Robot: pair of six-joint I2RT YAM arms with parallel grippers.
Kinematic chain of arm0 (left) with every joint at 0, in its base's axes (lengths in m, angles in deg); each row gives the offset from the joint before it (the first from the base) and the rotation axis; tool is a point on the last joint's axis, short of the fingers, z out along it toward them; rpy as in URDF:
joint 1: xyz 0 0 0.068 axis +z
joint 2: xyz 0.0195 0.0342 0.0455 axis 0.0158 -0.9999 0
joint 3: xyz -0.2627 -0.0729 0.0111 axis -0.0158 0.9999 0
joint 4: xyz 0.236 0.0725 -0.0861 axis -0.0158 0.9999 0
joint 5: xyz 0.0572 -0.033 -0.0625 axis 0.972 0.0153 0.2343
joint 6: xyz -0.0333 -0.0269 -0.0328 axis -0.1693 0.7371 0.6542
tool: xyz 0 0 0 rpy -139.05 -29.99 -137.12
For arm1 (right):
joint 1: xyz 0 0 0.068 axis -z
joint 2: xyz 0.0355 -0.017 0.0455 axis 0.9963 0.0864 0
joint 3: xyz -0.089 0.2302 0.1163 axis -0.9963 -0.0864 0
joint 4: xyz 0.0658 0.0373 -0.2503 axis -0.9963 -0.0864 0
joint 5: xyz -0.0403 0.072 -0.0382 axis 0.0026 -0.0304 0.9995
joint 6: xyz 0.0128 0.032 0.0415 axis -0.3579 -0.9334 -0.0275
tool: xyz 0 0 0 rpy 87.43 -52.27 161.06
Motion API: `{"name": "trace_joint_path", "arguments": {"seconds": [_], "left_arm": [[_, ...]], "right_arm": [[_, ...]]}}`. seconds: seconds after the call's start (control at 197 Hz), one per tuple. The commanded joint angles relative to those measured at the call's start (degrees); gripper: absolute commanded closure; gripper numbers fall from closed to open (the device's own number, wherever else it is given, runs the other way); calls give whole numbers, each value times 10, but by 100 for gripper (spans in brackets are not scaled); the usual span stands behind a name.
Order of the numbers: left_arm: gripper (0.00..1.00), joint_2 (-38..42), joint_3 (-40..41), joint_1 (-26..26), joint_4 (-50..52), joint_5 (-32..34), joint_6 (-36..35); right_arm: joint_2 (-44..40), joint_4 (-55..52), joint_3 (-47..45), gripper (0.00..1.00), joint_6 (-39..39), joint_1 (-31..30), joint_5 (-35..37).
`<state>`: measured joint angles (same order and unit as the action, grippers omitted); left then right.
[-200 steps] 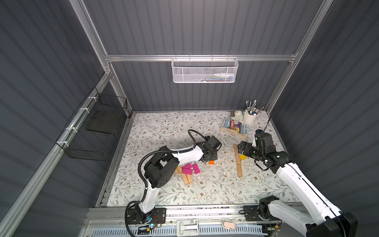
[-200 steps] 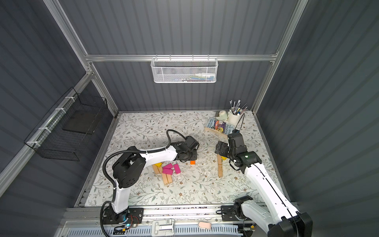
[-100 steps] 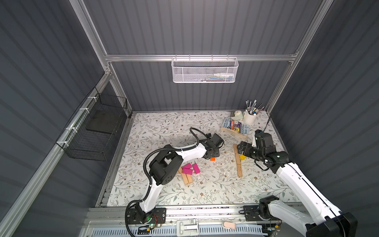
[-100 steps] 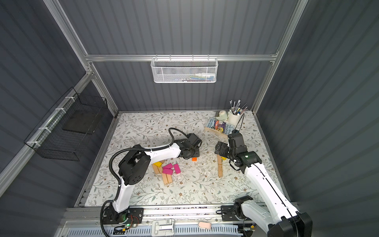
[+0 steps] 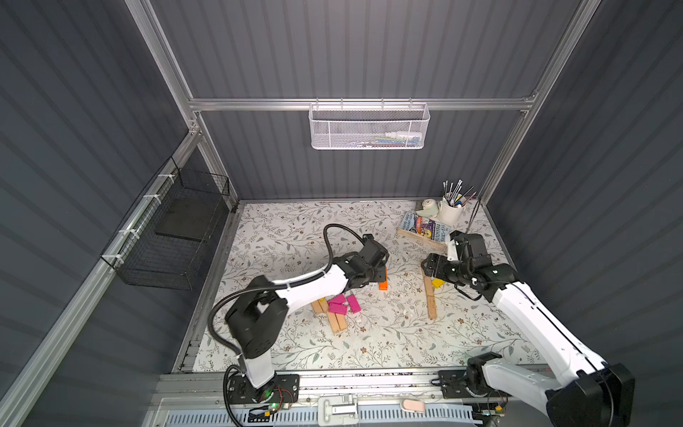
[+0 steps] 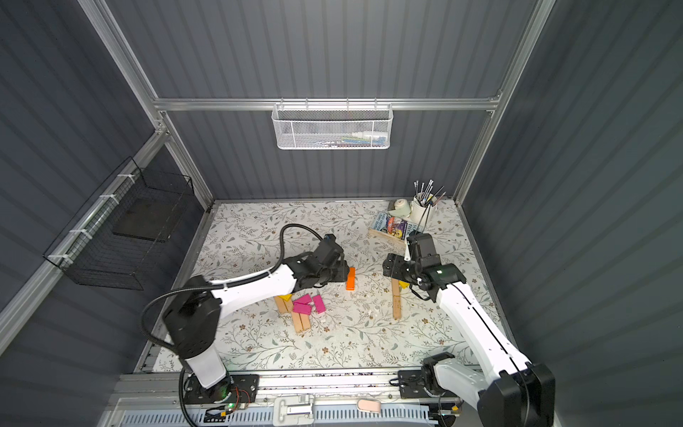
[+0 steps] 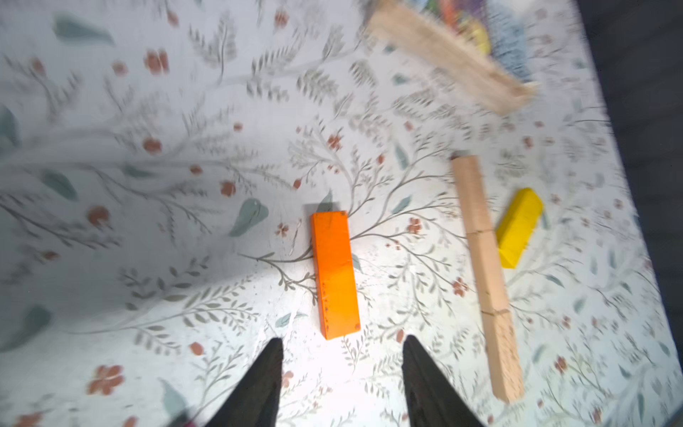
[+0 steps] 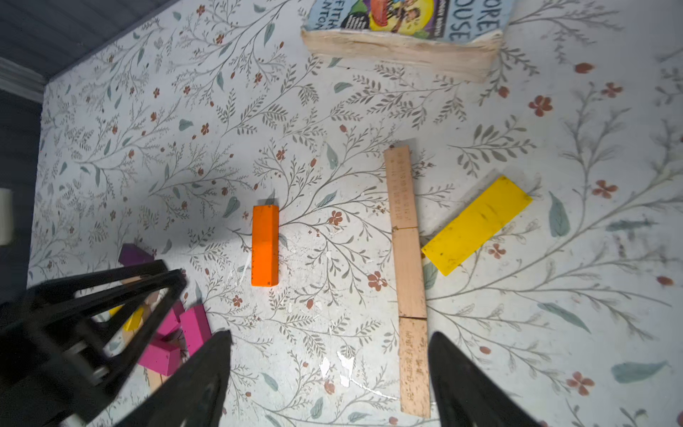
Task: Assemble the letter k with building blocks
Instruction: Place the building block at the center of the board, then pick up the building block from the center of the board.
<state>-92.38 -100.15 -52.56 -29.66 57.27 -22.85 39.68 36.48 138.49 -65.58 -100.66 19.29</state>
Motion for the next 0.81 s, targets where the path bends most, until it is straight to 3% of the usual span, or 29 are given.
{"name": "trace_joint_path", "arguments": {"seconds": [0.0, 0.137, 0.431, 0.802], "left_arm": [[44, 99, 60, 3, -29, -14, -126], [36, 197, 107, 5, 17, -41, -200], [1, 355, 168, 4, 150, -87, -334], [0, 386, 173, 4, 230, -64, -442]], "right_arm": [[59, -18, 43, 19, 27, -26, -35], [134, -20, 82, 24, 17, -61, -22], [296, -32, 175, 34, -10, -128, 32], [436, -35, 258, 36, -31, -171, 54]]}}
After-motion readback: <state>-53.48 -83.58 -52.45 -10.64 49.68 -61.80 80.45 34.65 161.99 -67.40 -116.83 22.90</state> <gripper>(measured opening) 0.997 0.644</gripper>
